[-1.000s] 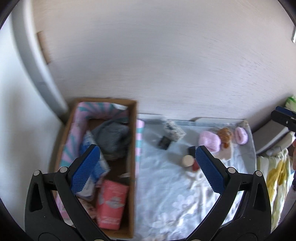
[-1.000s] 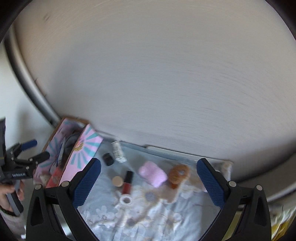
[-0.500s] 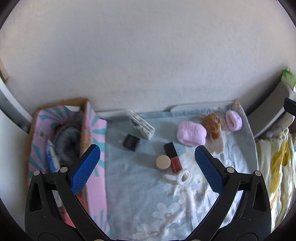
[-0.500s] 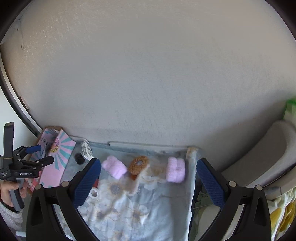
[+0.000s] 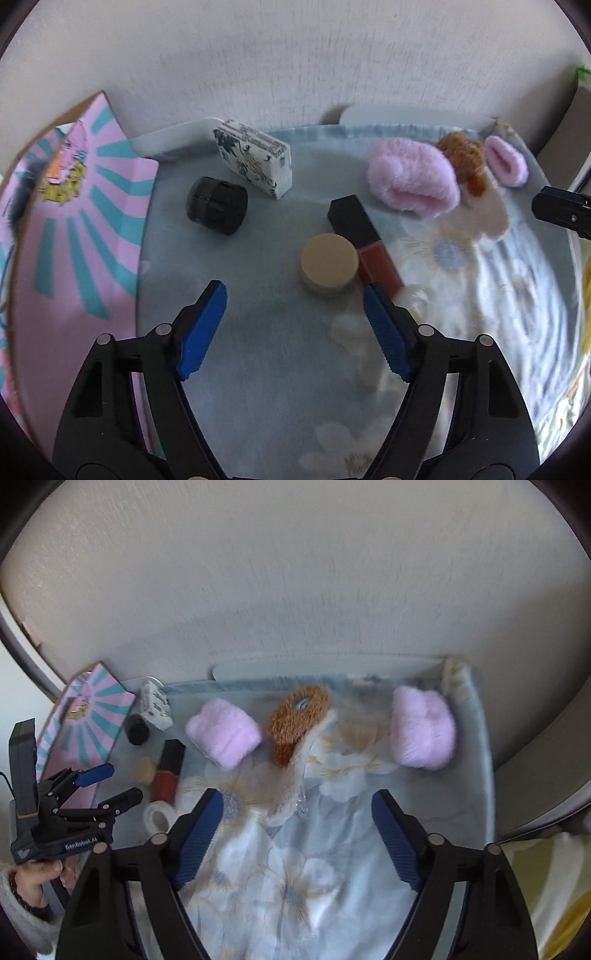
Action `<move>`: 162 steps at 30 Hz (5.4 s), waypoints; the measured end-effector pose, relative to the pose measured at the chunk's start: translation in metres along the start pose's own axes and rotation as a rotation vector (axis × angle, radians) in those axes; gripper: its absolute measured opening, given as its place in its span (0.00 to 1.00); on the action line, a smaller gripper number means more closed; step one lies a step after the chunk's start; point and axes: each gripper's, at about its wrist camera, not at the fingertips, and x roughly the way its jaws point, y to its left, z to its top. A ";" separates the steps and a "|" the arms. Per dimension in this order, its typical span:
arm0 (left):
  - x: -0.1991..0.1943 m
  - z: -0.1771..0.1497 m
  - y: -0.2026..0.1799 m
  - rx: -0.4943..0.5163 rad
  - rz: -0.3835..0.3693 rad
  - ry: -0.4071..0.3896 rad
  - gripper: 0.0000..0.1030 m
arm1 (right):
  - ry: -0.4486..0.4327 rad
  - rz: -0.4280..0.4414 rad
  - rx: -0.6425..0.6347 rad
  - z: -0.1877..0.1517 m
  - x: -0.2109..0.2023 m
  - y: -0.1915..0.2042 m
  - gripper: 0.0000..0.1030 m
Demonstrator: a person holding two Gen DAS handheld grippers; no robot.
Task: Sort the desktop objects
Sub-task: 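Grasp the cream round jar with left tool while right tool grasps the brown plush toy, then carry cream jar and plush toy into the cardboard box and release both, then move both tools back over the remaining table items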
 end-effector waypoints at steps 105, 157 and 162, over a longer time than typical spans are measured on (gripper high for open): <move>-0.172 -0.013 0.216 -0.339 0.096 -0.023 0.29 | 0.299 0.293 -0.756 0.100 0.031 0.404 0.27; -0.177 -0.023 0.179 -0.220 0.116 -0.117 1.00 | -0.069 0.132 -0.696 0.105 -0.045 0.367 1.00; -0.189 -0.012 0.169 -0.199 0.173 -0.131 1.00 | -0.166 -0.055 -0.654 0.105 -0.063 0.348 1.00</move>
